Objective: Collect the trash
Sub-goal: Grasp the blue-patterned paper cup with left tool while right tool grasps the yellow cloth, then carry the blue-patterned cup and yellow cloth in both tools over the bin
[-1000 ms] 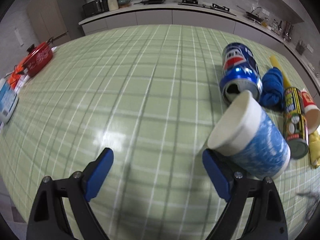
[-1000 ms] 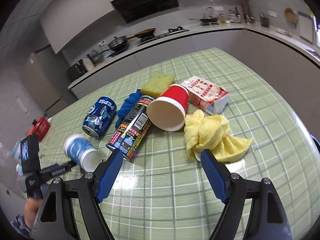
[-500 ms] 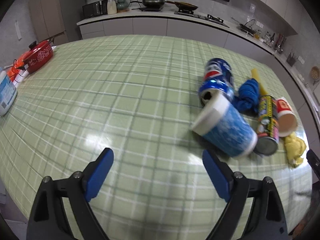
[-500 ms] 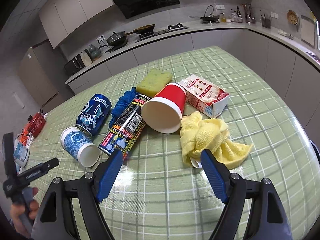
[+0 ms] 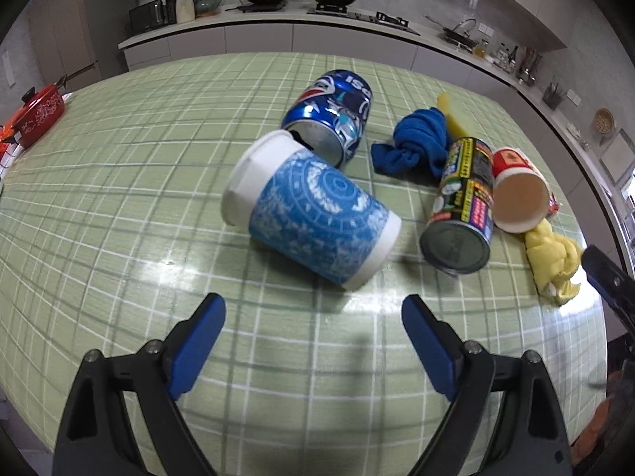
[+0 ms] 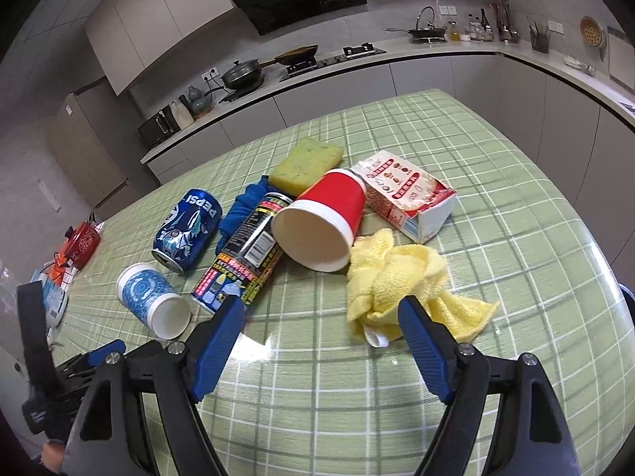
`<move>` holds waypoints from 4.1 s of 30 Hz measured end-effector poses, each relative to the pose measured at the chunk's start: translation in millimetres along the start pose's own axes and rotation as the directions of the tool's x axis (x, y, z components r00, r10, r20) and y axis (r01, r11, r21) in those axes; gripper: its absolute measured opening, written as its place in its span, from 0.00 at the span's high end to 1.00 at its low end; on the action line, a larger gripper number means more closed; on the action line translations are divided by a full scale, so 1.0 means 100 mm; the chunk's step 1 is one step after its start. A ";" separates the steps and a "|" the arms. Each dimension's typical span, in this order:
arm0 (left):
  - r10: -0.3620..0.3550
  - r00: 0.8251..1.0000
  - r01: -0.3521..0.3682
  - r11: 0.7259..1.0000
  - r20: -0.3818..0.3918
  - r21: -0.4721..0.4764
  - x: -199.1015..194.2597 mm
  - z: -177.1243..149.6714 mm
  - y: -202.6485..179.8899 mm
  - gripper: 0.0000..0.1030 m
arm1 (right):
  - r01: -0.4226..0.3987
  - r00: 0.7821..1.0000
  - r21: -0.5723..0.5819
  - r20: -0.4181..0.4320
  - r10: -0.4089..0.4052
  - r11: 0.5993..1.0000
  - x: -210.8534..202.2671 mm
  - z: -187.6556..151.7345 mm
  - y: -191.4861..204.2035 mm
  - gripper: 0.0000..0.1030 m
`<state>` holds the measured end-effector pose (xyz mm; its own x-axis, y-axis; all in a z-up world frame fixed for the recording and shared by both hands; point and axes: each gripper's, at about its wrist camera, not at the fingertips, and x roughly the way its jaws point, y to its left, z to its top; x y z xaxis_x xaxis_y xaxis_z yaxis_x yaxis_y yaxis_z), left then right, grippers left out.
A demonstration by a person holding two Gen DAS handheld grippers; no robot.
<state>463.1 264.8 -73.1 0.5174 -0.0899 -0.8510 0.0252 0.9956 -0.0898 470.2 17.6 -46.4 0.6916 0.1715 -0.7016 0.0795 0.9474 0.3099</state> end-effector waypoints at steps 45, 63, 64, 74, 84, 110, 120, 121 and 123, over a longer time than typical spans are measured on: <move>0.048 0.998 -0.043 0.989 0.031 -0.143 0.06 0.27 1.06 0.11 | 0.030 0.999 -0.021 -0.028 -0.030 0.999 0.21 0.03 0.11 0.21; -0.097 0.994 0.101 0.987 0.042 -0.126 0.06 0.15 0.98 0.42 | 0.171 0.985 -0.056 -0.016 -0.172 0.984 0.29 0.14 -0.15 0.21; -0.098 0.994 0.103 0.987 0.051 -0.121 0.02 0.13 0.95 0.42 | 0.167 0.985 -0.048 -0.037 -0.169 0.985 0.37 0.14 -0.21 0.21; -0.119 0.991 0.124 0.988 0.068 -0.087 -0.19 -0.02 0.46 0.42 | 0.108 0.991 -0.068 -0.068 -0.113 0.992 0.50 0.08 -0.42 0.46; -0.178 0.980 0.181 0.983 0.092 -0.022 -0.48 -0.31 -0.35 0.42 | 0.005 0.999 -0.057 -0.038 -0.007 0.998 -0.07 -0.06 -0.77 0.51; -0.391 0.919 0.368 0.897 0.050 0.244 -0.94 -1.23 -3.11 0.42 | 0.109 0.990 0.086 0.086 -0.116 0.990 -2.02 -0.71 -2.87 0.50; -0.419 0.908 0.413 0.883 -0.021 0.223 -0.78 -1.56 -4.67 0.42 | 0.120 0.993 0.120 -0.009 -0.119 0.986 -2.22 -0.61 -4.60 0.50; -0.411 0.911 0.406 0.884 -0.028 0.231 -0.73 -1.58 -4.78 0.42 | 0.112 0.994 0.130 -0.025 -0.110 0.985 -2.17 -0.61 -4.71 0.50; -0.391 0.919 0.391 0.889 -0.049 0.236 -0.60 -1.63 -4.94 0.42 | 0.109 0.993 0.135 -0.048 -0.103 0.985 -2.06 -0.63 -4.85 0.50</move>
<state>280.3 -226.2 -62.3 0.4234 -0.4735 -0.7724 0.4268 0.8563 -0.2909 244.4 -460.6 -92.6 0.6446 0.0853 -0.7597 0.2502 0.9155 0.3150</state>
